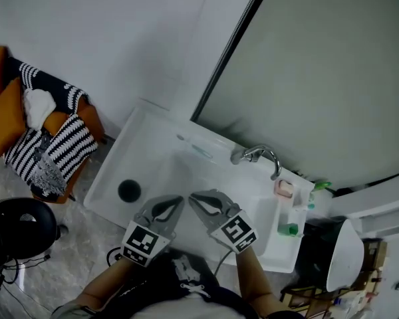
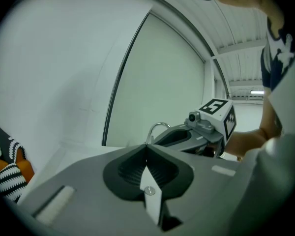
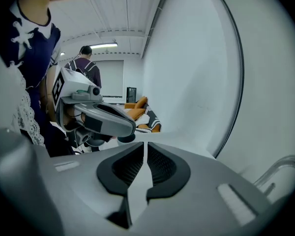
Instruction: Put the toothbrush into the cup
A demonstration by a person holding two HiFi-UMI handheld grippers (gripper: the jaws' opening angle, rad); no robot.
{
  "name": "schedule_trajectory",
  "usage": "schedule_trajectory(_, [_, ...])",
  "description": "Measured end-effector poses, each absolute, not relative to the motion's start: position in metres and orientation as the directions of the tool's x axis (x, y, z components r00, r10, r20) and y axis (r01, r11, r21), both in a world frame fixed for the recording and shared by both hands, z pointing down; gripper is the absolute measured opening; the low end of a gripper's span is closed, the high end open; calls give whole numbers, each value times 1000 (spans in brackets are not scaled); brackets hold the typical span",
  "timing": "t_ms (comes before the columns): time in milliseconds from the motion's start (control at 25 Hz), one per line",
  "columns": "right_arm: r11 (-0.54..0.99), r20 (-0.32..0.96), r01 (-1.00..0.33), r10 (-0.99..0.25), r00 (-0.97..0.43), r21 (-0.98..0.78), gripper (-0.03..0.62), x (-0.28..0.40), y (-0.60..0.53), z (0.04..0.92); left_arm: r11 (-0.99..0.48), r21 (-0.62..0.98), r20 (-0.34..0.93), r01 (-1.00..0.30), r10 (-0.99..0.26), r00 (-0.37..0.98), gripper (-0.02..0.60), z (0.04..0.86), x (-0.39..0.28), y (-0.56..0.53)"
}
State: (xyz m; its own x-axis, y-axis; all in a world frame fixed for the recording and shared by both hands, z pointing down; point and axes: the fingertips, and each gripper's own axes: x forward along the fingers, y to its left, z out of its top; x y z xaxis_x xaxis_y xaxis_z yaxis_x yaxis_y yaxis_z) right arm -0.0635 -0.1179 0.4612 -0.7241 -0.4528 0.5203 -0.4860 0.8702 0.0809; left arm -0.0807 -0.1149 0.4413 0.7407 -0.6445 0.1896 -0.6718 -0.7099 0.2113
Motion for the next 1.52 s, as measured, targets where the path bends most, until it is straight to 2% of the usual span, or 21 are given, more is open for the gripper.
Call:
schedule_trajectory(680, [889, 610, -440, -421, -671, 130, 26, -69, -229, 485, -682, 284, 242, -674, -629, 739, 0, 464, -81, -171])
schedule_trajectory(1520, [886, 751, -463, -315, -581, 13, 46, -61, -322, 572, -632, 373, 277, -679, -623, 731, 0, 498, -79, -210])
